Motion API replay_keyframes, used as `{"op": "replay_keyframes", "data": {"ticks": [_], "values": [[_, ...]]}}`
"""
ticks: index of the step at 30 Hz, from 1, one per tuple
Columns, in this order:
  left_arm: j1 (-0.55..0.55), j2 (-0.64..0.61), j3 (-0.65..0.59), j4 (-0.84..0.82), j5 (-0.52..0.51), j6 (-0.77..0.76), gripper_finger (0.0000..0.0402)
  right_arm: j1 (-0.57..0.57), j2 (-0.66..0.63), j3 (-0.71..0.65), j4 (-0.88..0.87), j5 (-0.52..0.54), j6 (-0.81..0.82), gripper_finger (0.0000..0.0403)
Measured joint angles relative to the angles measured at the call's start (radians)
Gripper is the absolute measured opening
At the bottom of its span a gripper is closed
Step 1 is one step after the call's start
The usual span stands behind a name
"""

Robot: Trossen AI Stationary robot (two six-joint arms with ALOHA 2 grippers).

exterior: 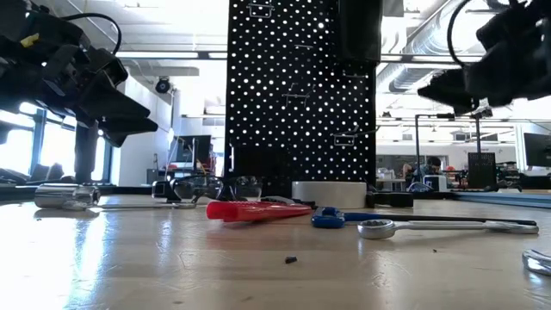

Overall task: Hang tools onto peg board
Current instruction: Hang the white tape on the pegboard

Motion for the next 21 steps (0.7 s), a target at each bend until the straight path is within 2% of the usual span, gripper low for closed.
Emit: {"op": "replay_keyframes", "data": {"ticks": [8,11,16,18,21], "values": [[0.0,0.0,0.0,0.0,0.0,0.0,0.0163,0.0,0.0,0.0,0.259,-0.008,0.006,0.0188],[0.0,0.0,0.0,0.0,0.0,0.0,0.0163,0.0,0.0,0.0,0.338,-0.023,0.066,0.0188],[0.0,0.0,0.0,0.0,0.0,0.0,0.0163,-0.011,0.007,0.003,0.38,-0.002,0.212,0.0188],[0.0,0.0,0.0,0.0,0.0,0.0,0.0163,-0.027,0.026,0.029,0.38,0.004,0.2,0.0188],[0.0,0.0,0.0,0.0,0.0,0.0,0.0163,-0.05,0.099,0.103,0.381,-0.042,0.144,0.0188]]}}
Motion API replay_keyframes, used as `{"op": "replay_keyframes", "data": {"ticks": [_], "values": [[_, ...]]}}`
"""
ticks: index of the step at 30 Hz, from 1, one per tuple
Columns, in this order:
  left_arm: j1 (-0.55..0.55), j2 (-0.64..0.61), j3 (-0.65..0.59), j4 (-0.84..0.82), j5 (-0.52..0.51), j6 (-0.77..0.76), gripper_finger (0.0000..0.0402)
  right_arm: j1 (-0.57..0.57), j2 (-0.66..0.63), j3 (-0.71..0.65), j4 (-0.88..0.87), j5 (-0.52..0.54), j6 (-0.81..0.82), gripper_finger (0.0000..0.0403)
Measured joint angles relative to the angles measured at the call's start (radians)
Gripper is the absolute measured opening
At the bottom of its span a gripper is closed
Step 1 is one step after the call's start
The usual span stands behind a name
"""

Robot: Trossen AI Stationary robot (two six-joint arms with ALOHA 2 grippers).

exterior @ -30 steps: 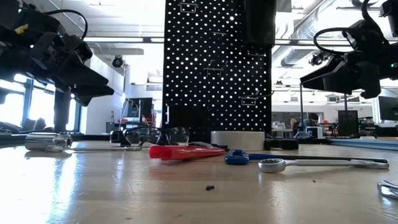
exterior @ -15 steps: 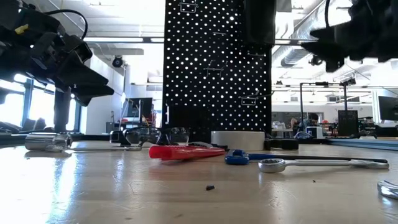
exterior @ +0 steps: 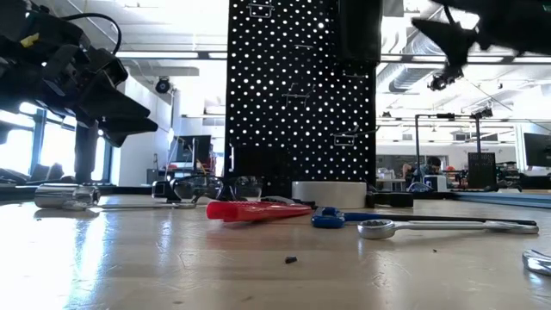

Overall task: Hang tools onto peg board
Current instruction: Hang the white tape on the pegboard

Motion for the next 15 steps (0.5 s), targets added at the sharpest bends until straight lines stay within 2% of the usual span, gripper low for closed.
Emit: {"op": "replay_keyframes", "data": {"ticks": [5,9,15], "values": [[0.0,0.0,0.0,0.0,0.0,0.0,0.0163,-0.023,0.206,0.189,-0.111,-0.097,-0.132,0.0188],[0.0,0.0,0.0,0.0,0.0,0.0,0.0163,-0.039,0.39,0.365,-0.343,-0.101,-0.189,0.0188],[0.0,0.0,0.0,0.0,0.0,0.0,0.0163,-0.07,0.647,0.596,-0.68,-0.102,-0.173,0.0188]]}}
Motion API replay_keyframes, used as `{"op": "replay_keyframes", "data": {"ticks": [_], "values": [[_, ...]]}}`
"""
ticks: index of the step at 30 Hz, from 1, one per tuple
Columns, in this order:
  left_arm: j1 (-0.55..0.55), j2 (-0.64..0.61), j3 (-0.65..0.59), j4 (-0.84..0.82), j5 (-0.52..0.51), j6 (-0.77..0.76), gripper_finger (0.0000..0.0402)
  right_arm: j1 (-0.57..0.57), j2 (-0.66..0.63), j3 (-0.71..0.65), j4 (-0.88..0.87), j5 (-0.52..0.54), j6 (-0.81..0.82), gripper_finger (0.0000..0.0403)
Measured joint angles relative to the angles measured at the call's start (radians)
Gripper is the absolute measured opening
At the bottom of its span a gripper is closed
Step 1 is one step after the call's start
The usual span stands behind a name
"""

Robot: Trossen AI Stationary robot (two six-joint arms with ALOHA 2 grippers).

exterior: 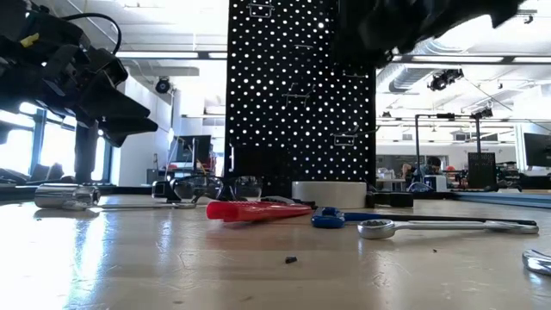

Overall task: Hang tools onto peg board
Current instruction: Hang the white tape on the pegboard

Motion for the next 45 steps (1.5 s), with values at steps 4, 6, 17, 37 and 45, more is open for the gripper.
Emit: {"op": "replay_keyframes", "data": {"ticks": [4,6,17,37,45], "values": [[0.0,0.0,0.0,0.0,0.0,0.0,0.0163,-0.017,0.14,0.11,-0.164,0.0,-0.002,0.0188],[0.0,0.0,0.0,0.0,0.0,0.0,0.0163,-0.027,0.201,0.153,-0.236,0.0,-0.003,0.0188],[0.0,0.0,0.0,0.0,0.0,0.0,0.0163,-0.047,0.354,0.263,-0.341,0.0,0.003,0.0188],[0.0,0.001,0.0,0.0,0.0,0.0,0.0163,-0.042,0.346,0.274,-0.344,0.0,0.025,0.0188],[0.0,0.001,0.0,-0.002,0.0,0.0,0.0163,-0.042,0.346,0.274,-0.344,0.0,0.026,0.0188]]}}
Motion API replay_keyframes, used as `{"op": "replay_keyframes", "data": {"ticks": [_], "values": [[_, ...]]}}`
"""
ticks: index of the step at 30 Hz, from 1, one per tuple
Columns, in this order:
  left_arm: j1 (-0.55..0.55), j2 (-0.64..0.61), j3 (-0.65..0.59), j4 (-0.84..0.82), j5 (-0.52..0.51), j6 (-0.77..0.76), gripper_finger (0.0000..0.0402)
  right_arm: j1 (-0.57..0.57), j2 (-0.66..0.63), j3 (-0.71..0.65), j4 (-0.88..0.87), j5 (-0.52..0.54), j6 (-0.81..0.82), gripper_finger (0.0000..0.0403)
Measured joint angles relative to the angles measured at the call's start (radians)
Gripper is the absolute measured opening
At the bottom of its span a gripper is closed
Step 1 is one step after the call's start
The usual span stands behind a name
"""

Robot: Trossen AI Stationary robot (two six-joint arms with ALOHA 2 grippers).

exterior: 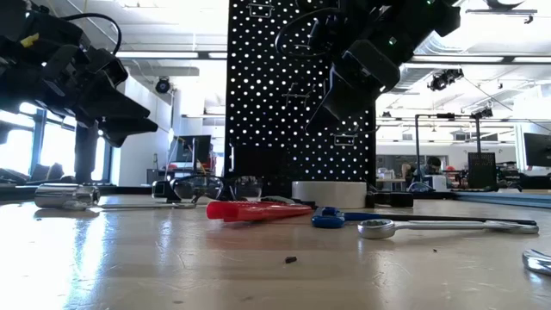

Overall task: Hang tools onto peg board
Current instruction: Hang the white tape on the pegboard

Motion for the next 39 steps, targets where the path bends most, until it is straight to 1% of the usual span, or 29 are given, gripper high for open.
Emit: {"op": "replay_keyframes", "data": {"ticks": [13,21,25,28,30,39], "values": [[0.0,0.0,0.0,-0.001,0.0,0.0,0.0163,-0.001,0.008,0.0,-0.012,0.0,-0.001,0.0188],[0.0,0.0,0.0,-0.001,0.0,0.0,0.0163,-0.036,0.063,-0.004,-0.039,0.034,-0.005,0.0188],[0.0,0.0,0.0,-0.001,0.0,0.0,0.0163,-0.068,0.08,-0.004,-0.053,0.024,0.006,0.0188],[0.0,0.0,0.0,-0.001,0.0,0.0,0.0163,-0.095,0.101,-0.004,-0.086,-0.025,0.038,0.0188],[0.0,0.0,0.0,-0.001,0.0,0.0,0.0163,-0.109,0.119,-0.004,-0.099,-0.034,0.053,0.0188],[0.0,0.0,0.0,0.001,0.0,0.0,0.0163,-0.127,0.197,-0.002,-0.093,-0.012,0.071,0.0188]]}}
